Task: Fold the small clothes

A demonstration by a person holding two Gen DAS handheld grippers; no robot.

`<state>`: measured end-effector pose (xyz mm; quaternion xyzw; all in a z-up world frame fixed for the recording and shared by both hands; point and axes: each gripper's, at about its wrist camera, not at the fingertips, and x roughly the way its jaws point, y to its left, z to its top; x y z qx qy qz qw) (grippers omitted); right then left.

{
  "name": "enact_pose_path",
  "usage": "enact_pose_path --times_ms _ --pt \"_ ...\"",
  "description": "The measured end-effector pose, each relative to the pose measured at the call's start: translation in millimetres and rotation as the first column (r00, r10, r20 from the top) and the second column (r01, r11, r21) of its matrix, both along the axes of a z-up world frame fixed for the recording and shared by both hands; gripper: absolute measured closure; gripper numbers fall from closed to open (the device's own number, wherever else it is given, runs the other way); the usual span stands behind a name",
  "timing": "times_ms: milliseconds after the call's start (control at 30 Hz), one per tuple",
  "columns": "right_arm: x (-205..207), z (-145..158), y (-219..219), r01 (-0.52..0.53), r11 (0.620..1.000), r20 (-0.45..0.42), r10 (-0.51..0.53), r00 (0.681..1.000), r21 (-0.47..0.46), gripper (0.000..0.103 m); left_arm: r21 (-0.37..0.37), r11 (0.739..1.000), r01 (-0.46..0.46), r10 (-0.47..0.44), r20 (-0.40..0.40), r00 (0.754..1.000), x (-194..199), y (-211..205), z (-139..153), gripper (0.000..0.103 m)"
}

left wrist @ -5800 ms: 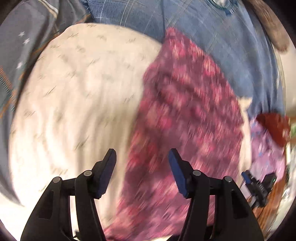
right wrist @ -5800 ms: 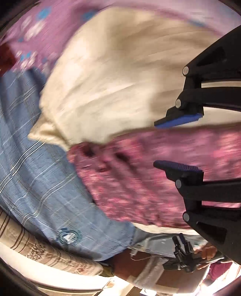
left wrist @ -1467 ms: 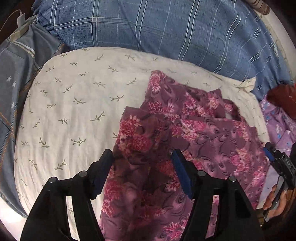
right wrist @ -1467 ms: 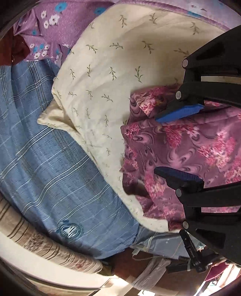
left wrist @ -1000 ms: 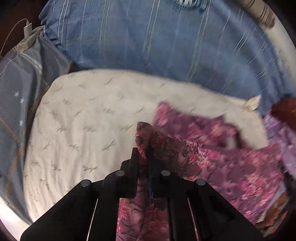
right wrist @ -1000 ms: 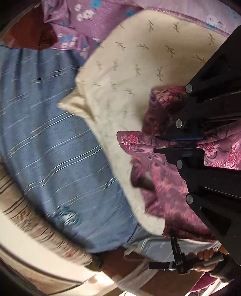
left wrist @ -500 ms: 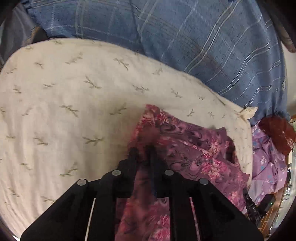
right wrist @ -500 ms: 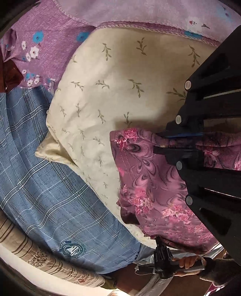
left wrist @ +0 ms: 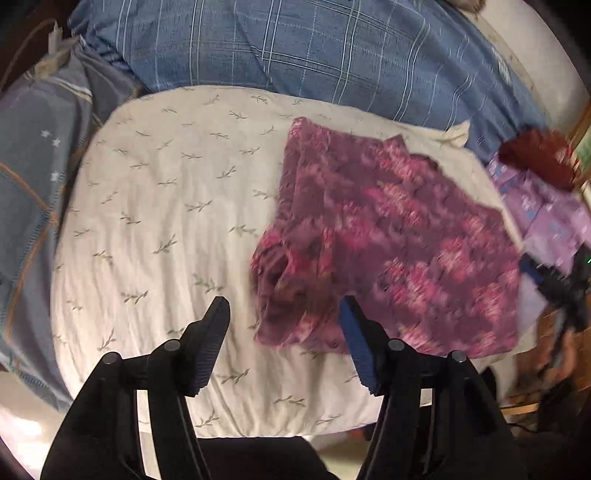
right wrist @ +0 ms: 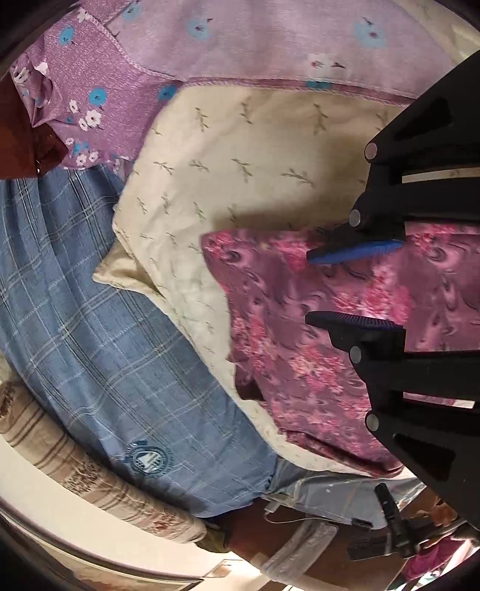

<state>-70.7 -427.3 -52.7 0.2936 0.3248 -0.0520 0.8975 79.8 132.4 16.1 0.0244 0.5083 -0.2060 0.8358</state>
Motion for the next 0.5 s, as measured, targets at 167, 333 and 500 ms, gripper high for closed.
enact_pose_path --times_ms 167,333,500 --pt "-7.7 -10.0 10.6 -0.008 1.0 -0.031 0.009 0.999 0.029 0.075 0.221 0.973 -0.071 0.048 0.11 0.993 23.9 -18.6 -21.9 0.046" --pt "-26.5 -10.0 16.2 -0.019 1.0 -0.048 0.02 0.999 0.014 0.075 0.034 0.978 -0.206 0.209 -0.121 0.971 63.2 37.2 -45.8 0.045" --pt "-42.1 -19.0 5.5 0.017 0.999 -0.074 -0.014 0.997 0.033 0.075 0.047 0.959 -0.281 0.284 -0.095 0.954 66.8 67.7 -37.0 0.048"
